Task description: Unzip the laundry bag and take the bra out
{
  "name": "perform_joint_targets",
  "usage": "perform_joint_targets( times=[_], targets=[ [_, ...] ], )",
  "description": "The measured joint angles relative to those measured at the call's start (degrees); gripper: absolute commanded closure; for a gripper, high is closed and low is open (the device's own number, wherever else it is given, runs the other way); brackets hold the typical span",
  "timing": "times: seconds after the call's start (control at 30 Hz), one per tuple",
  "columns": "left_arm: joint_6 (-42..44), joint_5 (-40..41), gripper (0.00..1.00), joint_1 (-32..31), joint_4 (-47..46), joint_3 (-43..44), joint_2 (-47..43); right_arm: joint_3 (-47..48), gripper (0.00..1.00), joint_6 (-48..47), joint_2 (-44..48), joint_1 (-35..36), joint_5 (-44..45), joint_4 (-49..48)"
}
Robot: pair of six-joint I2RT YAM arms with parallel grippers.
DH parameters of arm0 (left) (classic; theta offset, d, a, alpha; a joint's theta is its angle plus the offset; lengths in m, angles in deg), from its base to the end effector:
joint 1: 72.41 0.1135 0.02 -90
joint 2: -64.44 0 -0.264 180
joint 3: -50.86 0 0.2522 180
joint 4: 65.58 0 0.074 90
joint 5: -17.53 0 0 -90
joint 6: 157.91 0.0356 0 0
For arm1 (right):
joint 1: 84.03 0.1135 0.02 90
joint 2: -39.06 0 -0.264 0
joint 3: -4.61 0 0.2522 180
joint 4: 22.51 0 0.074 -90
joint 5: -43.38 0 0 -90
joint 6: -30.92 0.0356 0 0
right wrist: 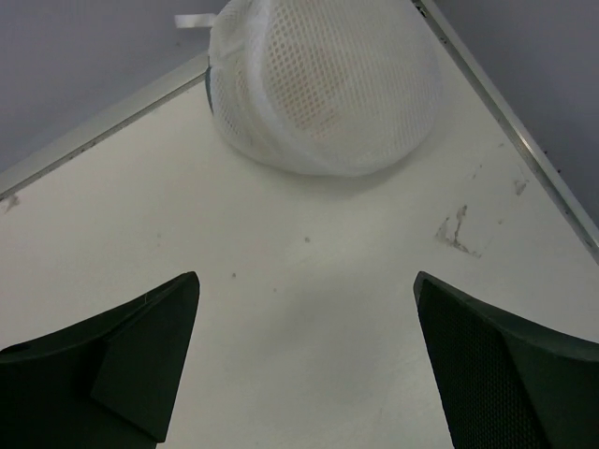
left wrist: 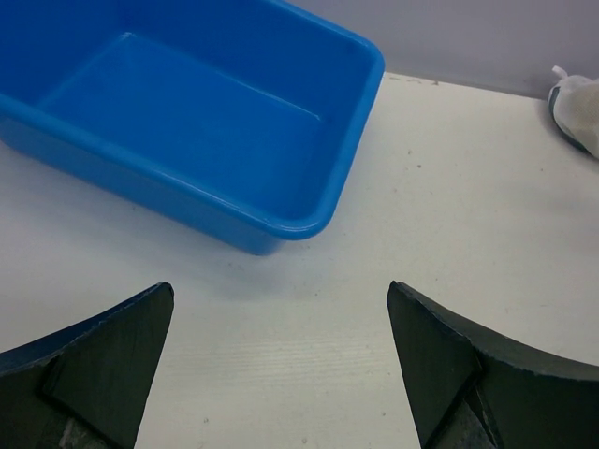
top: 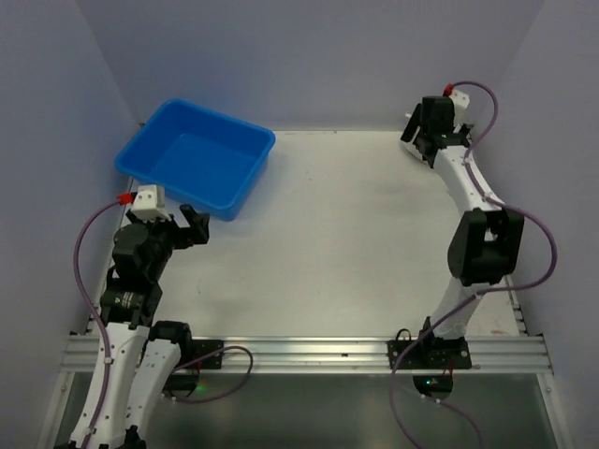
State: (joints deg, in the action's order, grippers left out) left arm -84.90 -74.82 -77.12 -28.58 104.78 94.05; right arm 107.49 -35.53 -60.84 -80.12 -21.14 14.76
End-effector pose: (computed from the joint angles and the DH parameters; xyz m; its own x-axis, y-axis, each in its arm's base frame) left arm 0.1267 -0.0119 0.3237 -0.2450 -0.2728 -0.9304 0.0526 0.9545 -0.2937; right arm 0.4050 0.0123 0.3269 -0.3982 0.3343 -0.8542 0.4932 0.8632 0.1079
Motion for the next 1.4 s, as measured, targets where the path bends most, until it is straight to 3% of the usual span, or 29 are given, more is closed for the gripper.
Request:
perform_joint_targets(
  times=[0.3,0.37,0.43,0.47,0.53,0.57,0.67,0.77,0.9,1.13,1.27,1.4],
  targets=[
    [0.11,1.86,0.00,-0.74,-2.64,-2.69,3.17,31.71,0.01,-8.39,-33.07,-2.80,2.86,-5.51],
    [0.11,2.75,0.00,-1.14,-2.67,-2.69,3.58,36.94,0.07,-10.01,-38.51,-2.86,3.52,-5.46],
    [0.11,3.08,0.00,-1.38,-2.71,-2.69,3.85,40.13,0.23,-11.47,-42.14,-2.91,3.63,-5.49],
    [0.11,3.13,0.00,-1.40,-2.71,-2.69,4.07,40.50,0.39,-12.15,-43.15,-2.93,3.72,-5.53],
    [0.11,3.21,0.00,-1.42,-2.71,-2.69,4.52,40.48,0.57,-13.07,-43.76,-2.99,3.74,-5.14],
    [0.11,3.21,0.00,-1.42,-2.71,-2.69,4.63,40.48,0.77,-13.29,-43.76,-3.06,3.61,-5.14],
    [0.11,3.21,0.00,-1.44,-2.71,-2.69,4.79,40.37,1.00,-13.53,-43.34,-3.67,3.28,-6.03],
    [0.11,3.21,0.00,-1.44,-2.71,-2.69,4.59,36.39,1.00,-13.53,-41.20,-4.70,2.62,-7.61],
    [0.11,3.10,0.00,-1.44,-3.02,-2.89,3.96,23.74,1.00,-13.05,-33.73,-5.77,-2.67,-10.60],
    [0.11,1.03,0.00,-1.46,-4.39,-4.02,2.58,1.92,1.00,-6.49,-12.52,-4.74,-19.39,-12.63],
    [0.11,-0.09,0.00,-1.55,-5.14,-4.20,2.43,-9.64,1.00,-0.02,2.58,-0.83,-30.62,-14.53],
    [0.11,-1.18,0.00,-1.68,-5.38,-4.20,2.89,-21.90,1.00,6.10,15.72,8.07,-39.30,-18.75]
  ],
)
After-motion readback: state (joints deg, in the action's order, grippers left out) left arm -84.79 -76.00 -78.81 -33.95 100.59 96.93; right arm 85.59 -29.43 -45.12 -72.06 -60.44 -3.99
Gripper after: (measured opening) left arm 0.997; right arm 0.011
